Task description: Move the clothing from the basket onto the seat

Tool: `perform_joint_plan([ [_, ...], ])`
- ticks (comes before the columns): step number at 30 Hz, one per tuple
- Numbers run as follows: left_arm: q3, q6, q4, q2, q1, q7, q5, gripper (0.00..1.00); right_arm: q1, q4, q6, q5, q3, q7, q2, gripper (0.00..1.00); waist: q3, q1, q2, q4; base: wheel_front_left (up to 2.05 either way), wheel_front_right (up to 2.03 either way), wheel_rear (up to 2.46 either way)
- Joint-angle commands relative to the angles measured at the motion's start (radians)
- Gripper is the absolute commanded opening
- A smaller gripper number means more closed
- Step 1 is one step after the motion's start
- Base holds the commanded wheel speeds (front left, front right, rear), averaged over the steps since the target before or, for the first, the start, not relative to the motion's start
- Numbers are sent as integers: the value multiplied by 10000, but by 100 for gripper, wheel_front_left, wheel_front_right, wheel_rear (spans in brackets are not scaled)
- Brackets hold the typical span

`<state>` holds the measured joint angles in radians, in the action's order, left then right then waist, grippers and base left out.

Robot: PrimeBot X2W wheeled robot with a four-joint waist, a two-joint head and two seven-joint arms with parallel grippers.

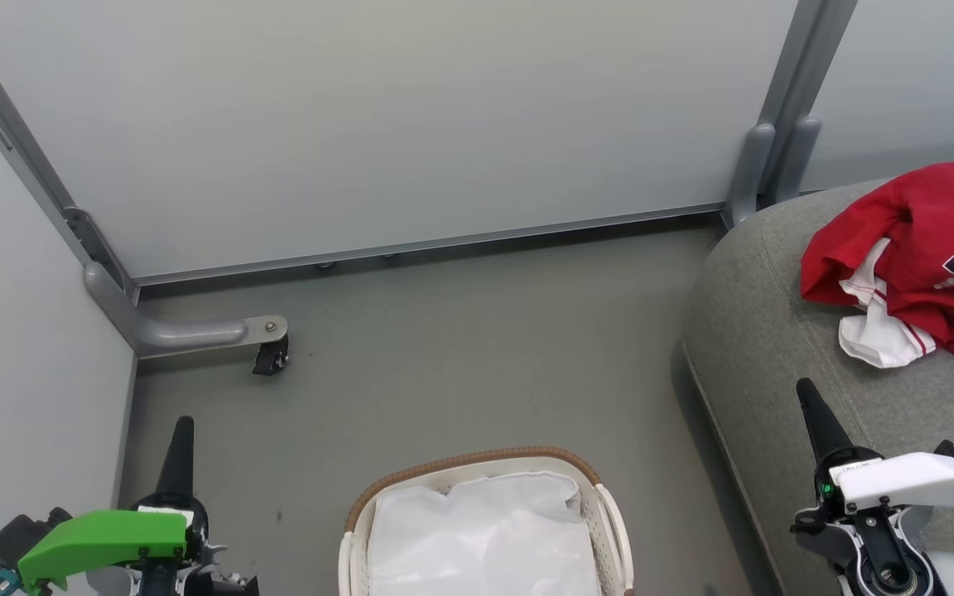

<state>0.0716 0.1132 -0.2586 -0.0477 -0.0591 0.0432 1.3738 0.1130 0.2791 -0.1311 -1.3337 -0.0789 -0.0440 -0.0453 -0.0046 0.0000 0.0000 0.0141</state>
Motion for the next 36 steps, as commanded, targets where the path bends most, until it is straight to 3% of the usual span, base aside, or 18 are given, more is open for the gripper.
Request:
perform_joint_plan([
  [1, 84, 42, 98, -38, -276, 75, 223, 0, -25, -116, 4, -255, -54, -66, -62, 0, 3, 0, 0, -5, 0, 0, 0],
  [36, 456, 210, 149, -47, -586, 737, 2423, 0, -87, -374, 5, -2816, -378, -748, -76, 0, 76, 0, 0, -139, 0, 0, 0],
])
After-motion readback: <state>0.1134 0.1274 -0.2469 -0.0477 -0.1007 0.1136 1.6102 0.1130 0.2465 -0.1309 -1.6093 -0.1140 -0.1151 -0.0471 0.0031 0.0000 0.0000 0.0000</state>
